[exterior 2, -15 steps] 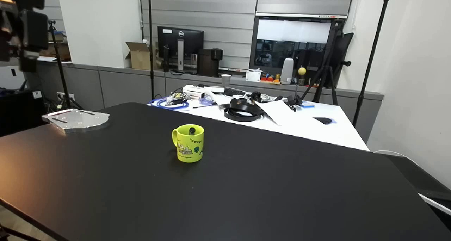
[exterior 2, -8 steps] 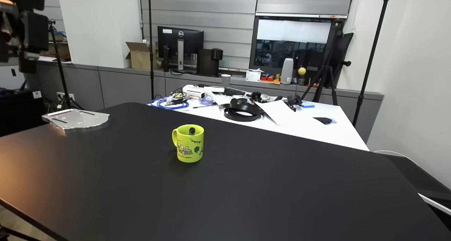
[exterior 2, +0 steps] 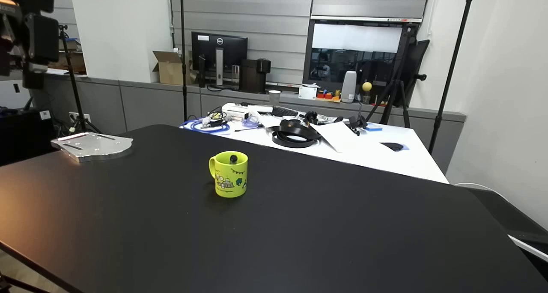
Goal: Remove the marker from the mug cup and put it on the table
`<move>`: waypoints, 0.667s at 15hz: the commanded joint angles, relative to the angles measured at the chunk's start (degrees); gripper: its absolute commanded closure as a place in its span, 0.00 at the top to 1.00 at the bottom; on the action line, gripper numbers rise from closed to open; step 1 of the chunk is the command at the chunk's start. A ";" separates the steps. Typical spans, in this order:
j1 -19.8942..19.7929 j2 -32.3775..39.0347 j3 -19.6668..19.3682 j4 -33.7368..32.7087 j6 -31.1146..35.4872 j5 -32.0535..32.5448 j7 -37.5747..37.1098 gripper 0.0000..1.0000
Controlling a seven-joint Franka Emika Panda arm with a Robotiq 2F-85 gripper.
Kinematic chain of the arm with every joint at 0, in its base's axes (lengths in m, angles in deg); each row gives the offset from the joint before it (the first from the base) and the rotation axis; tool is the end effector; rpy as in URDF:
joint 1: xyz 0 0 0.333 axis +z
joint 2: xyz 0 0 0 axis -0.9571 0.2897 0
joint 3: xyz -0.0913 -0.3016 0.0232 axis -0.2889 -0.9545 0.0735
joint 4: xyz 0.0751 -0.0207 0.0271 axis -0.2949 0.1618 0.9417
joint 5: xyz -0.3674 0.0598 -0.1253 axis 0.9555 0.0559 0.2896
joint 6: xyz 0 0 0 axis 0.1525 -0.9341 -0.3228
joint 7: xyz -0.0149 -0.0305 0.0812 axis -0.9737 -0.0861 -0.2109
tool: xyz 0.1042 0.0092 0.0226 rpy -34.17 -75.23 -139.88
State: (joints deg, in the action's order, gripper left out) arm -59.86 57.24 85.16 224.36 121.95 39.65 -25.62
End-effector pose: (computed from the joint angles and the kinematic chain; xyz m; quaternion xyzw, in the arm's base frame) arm 0.3160 0.1824 0.3839 -0.9939 -0.0032 0.0877 0.0667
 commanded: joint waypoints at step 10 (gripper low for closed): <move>-4.41 1.30 -1.40 -0.02 5.34 5.35 -1.06 1.00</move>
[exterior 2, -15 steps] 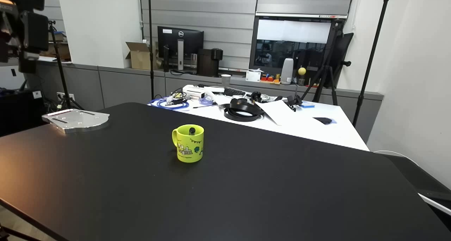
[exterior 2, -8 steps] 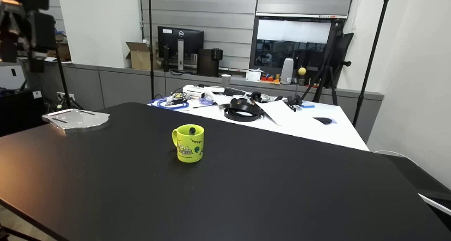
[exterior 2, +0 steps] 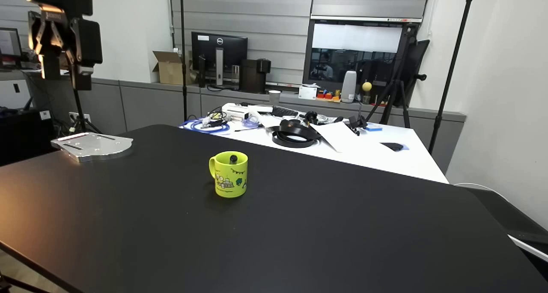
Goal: Remove the marker from the mug cup and put it on the table
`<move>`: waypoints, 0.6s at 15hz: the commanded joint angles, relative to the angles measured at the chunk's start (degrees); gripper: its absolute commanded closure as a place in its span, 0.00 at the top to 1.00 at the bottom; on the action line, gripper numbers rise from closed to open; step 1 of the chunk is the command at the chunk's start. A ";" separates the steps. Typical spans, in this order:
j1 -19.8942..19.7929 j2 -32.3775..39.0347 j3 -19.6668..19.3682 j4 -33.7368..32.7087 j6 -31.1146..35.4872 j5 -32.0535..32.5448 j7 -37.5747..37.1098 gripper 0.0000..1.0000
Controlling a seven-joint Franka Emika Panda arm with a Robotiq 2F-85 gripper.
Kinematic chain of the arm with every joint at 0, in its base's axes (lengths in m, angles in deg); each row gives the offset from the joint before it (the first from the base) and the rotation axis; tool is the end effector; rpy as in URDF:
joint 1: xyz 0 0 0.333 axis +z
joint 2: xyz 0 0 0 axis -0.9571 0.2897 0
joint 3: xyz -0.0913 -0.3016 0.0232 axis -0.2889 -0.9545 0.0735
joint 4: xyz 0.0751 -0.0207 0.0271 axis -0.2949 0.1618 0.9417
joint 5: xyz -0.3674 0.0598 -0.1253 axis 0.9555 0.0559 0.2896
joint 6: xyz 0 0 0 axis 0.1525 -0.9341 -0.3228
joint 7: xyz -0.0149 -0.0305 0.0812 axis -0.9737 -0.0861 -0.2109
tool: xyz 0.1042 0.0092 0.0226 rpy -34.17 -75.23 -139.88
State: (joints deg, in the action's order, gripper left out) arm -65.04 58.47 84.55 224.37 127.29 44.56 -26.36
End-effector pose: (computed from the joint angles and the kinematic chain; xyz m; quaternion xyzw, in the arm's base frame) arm 0.3451 0.1467 0.3832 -0.9975 0.0340 0.0410 0.0466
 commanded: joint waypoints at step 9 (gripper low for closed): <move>-2.24 0.52 1.87 -0.40 2.33 6.85 -6.12 1.00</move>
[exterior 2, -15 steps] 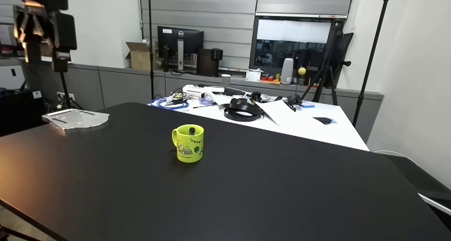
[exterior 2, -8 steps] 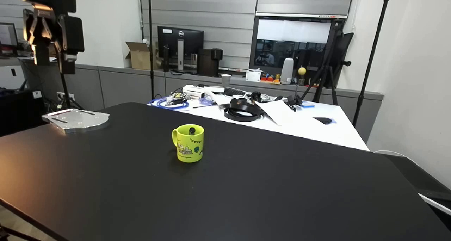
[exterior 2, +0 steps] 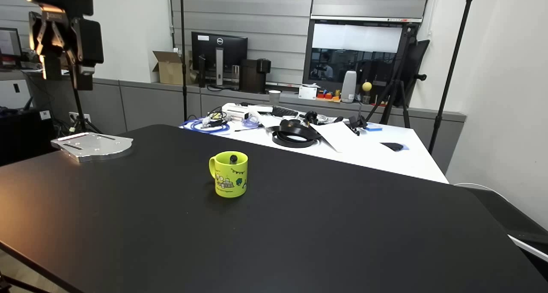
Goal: Remove the marker from the mug cup and put it on the table
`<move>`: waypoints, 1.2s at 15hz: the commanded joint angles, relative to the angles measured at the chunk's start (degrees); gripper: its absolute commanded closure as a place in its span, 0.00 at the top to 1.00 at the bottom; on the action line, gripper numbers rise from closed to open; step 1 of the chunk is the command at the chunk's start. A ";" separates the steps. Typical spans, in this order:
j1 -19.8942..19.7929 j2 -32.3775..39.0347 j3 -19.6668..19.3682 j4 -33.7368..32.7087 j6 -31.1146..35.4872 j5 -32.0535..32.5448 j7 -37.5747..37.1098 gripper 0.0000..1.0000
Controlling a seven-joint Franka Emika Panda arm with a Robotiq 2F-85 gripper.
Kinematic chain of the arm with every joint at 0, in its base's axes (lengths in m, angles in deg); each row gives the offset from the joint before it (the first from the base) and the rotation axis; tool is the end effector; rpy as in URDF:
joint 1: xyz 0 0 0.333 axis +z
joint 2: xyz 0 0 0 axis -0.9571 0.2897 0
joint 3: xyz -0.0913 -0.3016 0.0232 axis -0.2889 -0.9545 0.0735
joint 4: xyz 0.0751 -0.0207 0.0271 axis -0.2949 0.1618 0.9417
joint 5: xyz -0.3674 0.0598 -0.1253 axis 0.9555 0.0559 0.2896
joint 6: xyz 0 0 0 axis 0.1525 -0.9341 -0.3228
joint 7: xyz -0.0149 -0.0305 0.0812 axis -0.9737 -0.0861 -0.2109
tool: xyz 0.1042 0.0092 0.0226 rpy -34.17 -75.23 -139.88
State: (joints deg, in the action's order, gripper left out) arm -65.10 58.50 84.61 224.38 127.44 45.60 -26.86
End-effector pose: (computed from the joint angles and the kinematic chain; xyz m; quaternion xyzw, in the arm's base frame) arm 0.3456 0.1459 0.3831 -0.9979 0.0334 0.0382 0.0392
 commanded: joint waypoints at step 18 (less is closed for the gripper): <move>-16.91 10.78 0.88 -4.40 22.50 38.24 -14.52 1.00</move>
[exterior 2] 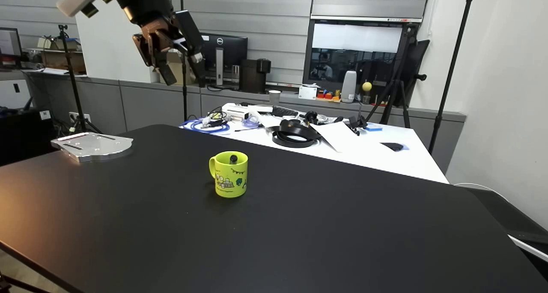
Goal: Remove the marker from the mug cup and put it on the table
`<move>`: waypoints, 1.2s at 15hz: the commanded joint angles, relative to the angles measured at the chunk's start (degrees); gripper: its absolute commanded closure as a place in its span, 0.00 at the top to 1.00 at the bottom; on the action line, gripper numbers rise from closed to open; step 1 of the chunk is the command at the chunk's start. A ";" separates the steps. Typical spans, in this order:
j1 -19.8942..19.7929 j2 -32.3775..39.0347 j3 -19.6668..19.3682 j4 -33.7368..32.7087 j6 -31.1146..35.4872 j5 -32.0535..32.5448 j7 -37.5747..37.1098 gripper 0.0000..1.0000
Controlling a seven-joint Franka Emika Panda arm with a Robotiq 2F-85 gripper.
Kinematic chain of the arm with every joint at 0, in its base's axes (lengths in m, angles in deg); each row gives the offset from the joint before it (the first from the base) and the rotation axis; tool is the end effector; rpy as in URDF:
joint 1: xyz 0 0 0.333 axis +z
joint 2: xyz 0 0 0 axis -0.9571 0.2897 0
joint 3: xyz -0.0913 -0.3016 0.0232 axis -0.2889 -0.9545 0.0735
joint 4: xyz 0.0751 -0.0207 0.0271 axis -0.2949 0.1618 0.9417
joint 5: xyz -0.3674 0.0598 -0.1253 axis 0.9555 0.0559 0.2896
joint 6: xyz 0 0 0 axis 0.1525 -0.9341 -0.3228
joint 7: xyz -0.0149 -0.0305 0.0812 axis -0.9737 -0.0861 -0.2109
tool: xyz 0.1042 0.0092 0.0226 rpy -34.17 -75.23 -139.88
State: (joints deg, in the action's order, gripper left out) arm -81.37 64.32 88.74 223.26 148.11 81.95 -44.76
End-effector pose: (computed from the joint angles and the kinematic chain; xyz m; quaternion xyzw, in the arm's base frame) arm 0.4143 0.0707 0.3836 0.9752 -0.0706 0.1589 0.1367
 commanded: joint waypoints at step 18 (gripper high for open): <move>4.67 27.86 -17.69 -14.47 7.42 -14.28 32.05 1.00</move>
State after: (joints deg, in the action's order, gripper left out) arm -77.76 88.46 72.21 211.50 157.09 69.90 -15.58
